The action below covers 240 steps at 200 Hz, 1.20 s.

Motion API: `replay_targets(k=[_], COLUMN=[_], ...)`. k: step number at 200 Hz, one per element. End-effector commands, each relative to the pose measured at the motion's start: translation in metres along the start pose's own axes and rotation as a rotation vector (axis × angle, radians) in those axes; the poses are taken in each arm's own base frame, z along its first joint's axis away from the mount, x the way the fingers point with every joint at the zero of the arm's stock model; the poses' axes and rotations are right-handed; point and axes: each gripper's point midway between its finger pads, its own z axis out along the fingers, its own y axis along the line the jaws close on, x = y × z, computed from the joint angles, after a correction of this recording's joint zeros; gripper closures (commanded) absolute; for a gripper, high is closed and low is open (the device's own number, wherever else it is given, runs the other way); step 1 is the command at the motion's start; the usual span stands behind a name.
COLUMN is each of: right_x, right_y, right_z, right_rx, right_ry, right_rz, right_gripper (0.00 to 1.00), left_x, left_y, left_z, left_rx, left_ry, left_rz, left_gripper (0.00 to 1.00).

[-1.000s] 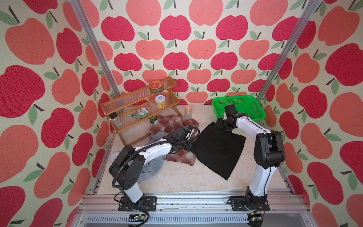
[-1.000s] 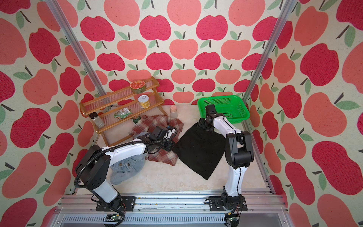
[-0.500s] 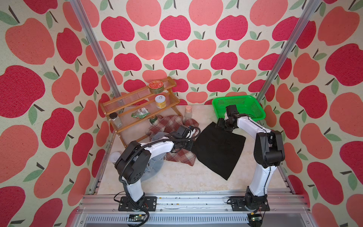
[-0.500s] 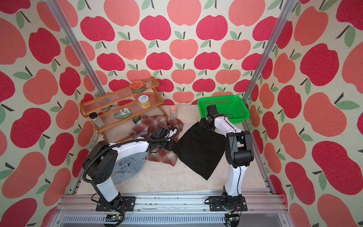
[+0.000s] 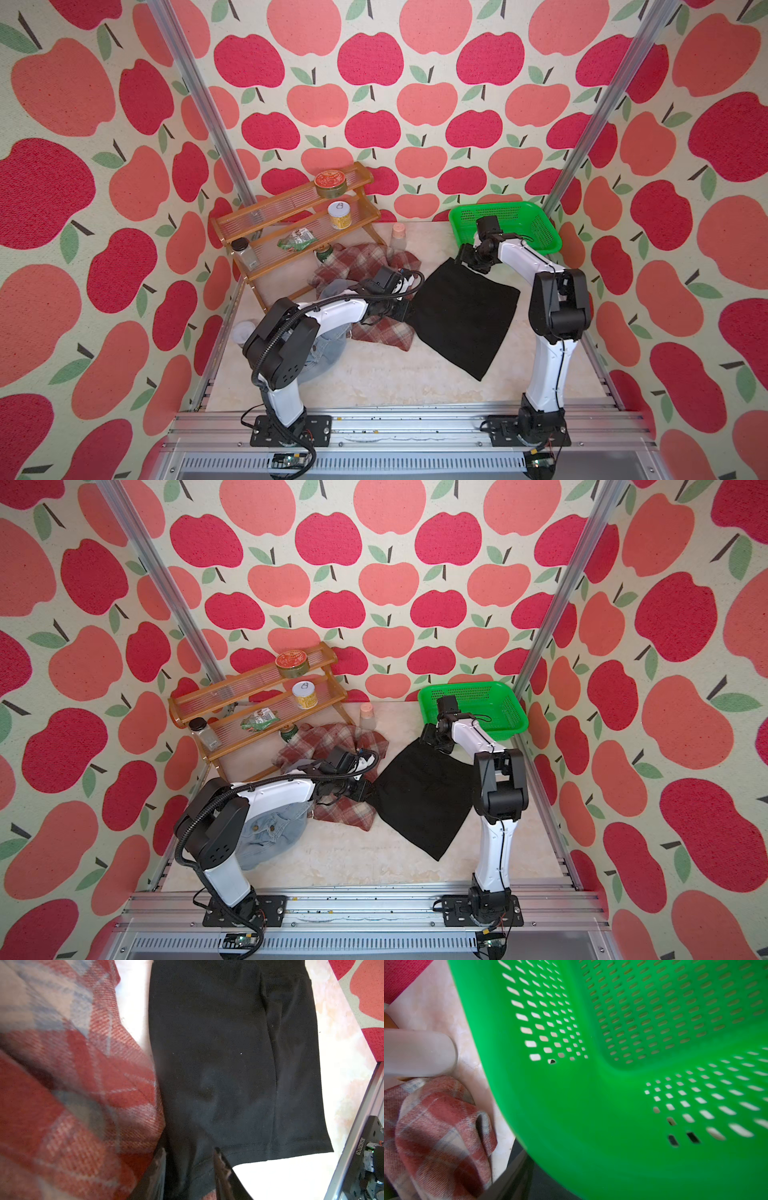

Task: Roll up the skirts
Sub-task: Fold the skirt at the center of the board.

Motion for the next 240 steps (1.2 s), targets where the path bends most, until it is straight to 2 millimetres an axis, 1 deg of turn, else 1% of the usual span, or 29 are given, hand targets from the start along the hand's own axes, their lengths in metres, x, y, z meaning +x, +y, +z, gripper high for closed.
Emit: replay_targets(k=[1, 7, 14, 21, 28, 47, 64, 81, 95, 112, 124, 133, 149, 162, 201, 229, 240], right_x=[-0.006, -0.007, -0.009, -0.011, -0.013, -0.018, -0.024, -0.025, -0.025, -0.022, -0.015, -0.011, -0.003, 0.004, 0.024, 0.030, 0.030], right_y=[0.003, 0.005, 0.005, 0.006, 0.008, 0.019, 0.022, 0.024, 0.029, 0.036, 0.042, 0.042, 0.041, 0.044, 0.062, 0.077, 0.079], right_z=[0.000, 0.000, 0.000, 0.000, -0.002, 0.001, 0.002, 0.003, 0.001, -0.001, 0.002, 0.005, 0.011, 0.015, 0.033, 0.043, 0.048], right_rx=[-0.013, -0.017, -0.017, -0.020, -0.026, -0.083, -0.095, -0.098, -0.122, -0.141, -0.146, -0.130, -0.073, -0.039, 0.001, 0.016, 0.032], right_ry=[0.008, 0.005, 0.003, 0.000, -0.005, -0.013, -0.013, -0.007, -0.004, 0.014, 0.041, 0.060, 0.079, 0.080, 0.115, 0.128, 0.130], right_rz=[0.000, 0.000, 0.000, -0.002, -0.003, -0.009, -0.016, -0.027, -0.038, -0.060, -0.079, -0.088, -0.117, -0.147, -0.209, -0.240, -0.254], right_gripper=[0.30, 0.30, 0.30, 0.30, 0.30, 0.30, 0.30, 0.30, 0.30, 0.30, 0.30, 0.30, 0.30, 0.30, 0.30, 0.32, 0.33], left_x=[0.012, 0.013, 0.013, 0.014, 0.014, 0.014, 0.013, 0.011, 0.006, -0.003, -0.007, -0.008, -0.007, -0.004, 0.011, 0.018, 0.020], left_y=[0.007, 0.006, 0.005, 0.004, 0.002, -0.001, -0.004, -0.009, -0.016, -0.031, -0.044, -0.051, -0.063, -0.070, -0.074, -0.075, -0.074], left_z=[-0.001, 0.000, 0.001, 0.001, 0.001, -0.002, -0.004, -0.010, -0.018, -0.031, -0.039, -0.042, -0.044, -0.044, -0.035, -0.033, -0.033], left_rx=[-0.015, -0.009, -0.002, 0.006, 0.015, 0.028, 0.035, 0.049, 0.059, 0.074, 0.082, 0.090, 0.119, 0.130, 0.124, 0.116, 0.112], left_ry=[0.044, 0.051, 0.055, 0.059, 0.059, 0.058, 0.055, 0.048, 0.030, 0.003, -0.015, -0.024, -0.027, -0.026, 0.006, 0.011, 0.011], left_rz=[-0.024, -0.027, -0.030, -0.035, -0.036, -0.033, -0.031, -0.030, -0.023, 0.000, 0.026, 0.033, 0.023, 0.026, 0.025, 0.023, 0.022], left_gripper=[0.62, 0.64, 0.69, 0.78, 0.84, 0.92, 1.00, 1.00, 1.00, 1.00, 1.00, 1.00, 1.00, 1.00, 1.00, 1.00, 1.00])
